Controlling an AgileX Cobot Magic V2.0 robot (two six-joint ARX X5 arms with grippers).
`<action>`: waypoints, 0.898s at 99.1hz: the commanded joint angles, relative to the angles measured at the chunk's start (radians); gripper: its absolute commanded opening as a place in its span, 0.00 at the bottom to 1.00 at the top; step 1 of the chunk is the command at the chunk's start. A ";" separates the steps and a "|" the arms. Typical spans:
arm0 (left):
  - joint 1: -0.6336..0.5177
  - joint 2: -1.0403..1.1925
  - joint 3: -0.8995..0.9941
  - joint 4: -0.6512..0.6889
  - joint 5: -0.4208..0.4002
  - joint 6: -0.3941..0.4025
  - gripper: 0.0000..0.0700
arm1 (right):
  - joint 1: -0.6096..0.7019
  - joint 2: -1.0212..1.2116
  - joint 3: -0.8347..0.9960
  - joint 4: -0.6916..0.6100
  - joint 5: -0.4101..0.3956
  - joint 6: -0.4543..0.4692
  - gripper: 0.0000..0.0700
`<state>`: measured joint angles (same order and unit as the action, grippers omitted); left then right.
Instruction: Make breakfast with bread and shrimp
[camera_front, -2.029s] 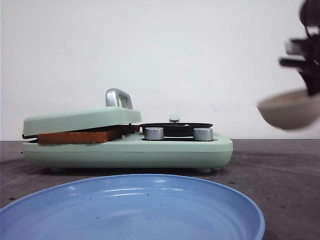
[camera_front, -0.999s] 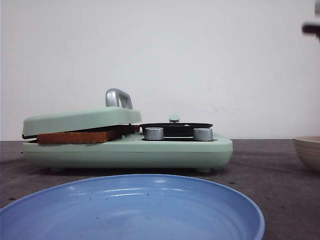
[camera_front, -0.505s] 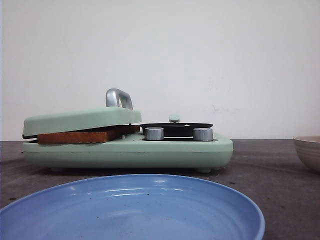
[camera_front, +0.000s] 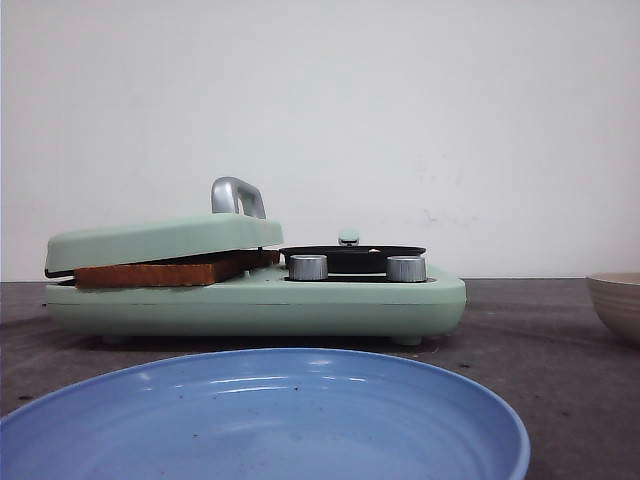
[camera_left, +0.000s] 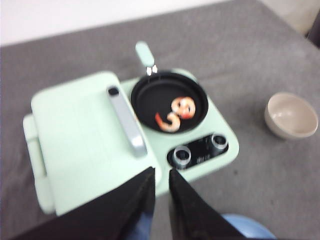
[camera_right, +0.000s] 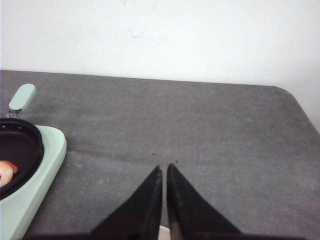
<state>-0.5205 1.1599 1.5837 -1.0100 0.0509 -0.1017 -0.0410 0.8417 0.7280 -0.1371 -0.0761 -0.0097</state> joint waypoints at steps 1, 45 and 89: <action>-0.006 0.008 0.016 -0.018 0.001 -0.032 0.00 | 0.000 0.003 0.011 0.023 0.001 -0.009 0.01; -0.006 0.008 0.016 -0.016 0.001 -0.030 0.00 | 0.000 0.003 0.011 0.040 0.001 -0.009 0.01; 0.037 -0.005 0.016 0.233 -0.001 0.225 0.00 | 0.000 0.003 0.011 0.040 0.000 -0.009 0.01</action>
<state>-0.4904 1.1576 1.5837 -0.8379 0.0505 0.0181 -0.0410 0.8413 0.7280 -0.1070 -0.0761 -0.0113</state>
